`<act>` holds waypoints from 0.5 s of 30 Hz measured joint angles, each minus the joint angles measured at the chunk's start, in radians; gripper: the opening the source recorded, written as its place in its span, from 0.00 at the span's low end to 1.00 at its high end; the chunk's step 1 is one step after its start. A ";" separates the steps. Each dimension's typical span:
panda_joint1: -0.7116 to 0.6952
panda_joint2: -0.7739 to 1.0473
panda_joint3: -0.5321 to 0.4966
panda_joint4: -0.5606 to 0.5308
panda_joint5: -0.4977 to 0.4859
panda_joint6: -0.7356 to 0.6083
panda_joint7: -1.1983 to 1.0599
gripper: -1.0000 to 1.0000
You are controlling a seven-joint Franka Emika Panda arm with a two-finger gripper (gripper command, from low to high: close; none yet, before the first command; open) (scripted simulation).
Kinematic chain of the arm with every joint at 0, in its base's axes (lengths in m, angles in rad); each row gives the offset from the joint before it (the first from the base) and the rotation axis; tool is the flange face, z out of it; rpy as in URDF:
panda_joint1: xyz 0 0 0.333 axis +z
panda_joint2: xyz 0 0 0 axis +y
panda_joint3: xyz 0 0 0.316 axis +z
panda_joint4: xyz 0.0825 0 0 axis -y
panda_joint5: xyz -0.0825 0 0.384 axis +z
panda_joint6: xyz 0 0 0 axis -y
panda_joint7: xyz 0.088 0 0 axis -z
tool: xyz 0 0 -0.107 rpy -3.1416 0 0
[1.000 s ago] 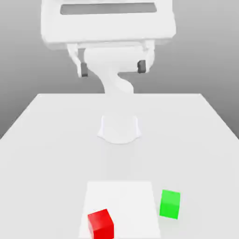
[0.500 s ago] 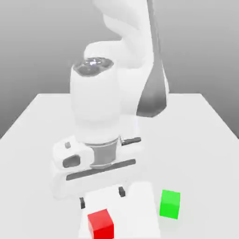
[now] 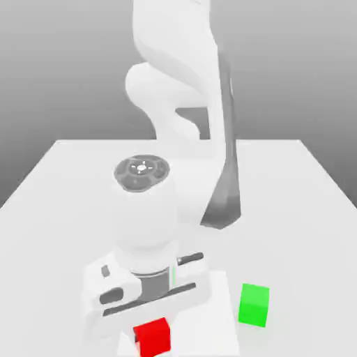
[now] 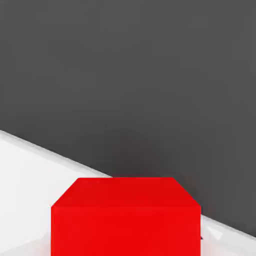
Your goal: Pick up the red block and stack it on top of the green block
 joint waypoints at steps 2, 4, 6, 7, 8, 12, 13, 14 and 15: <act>0.032 -0.061 0.014 -0.030 -0.016 -0.033 0.036 0.00; 0.082 -0.116 0.050 -0.074 -0.028 -0.046 0.087 0.00; 0.136 -0.173 0.092 -0.120 -0.047 -0.055 0.146 0.00; 0.177 -0.202 0.114 -0.144 -0.059 -0.059 0.179 0.00; 0.216 -0.231 0.134 -0.168 -0.073 -0.062 0.212 0.00; 0.278 -0.205 0.141 -0.208 -0.097 0.008 0.272 0.00; 0.277 -0.172 0.139 -0.208 -0.096 0.040 0.272 0.00; 0.276 -0.138 0.139 -0.207 -0.094 0.074 0.272 0.00; 0.275 -0.107 0.140 -0.206 -0.092 0.104 0.271 1.00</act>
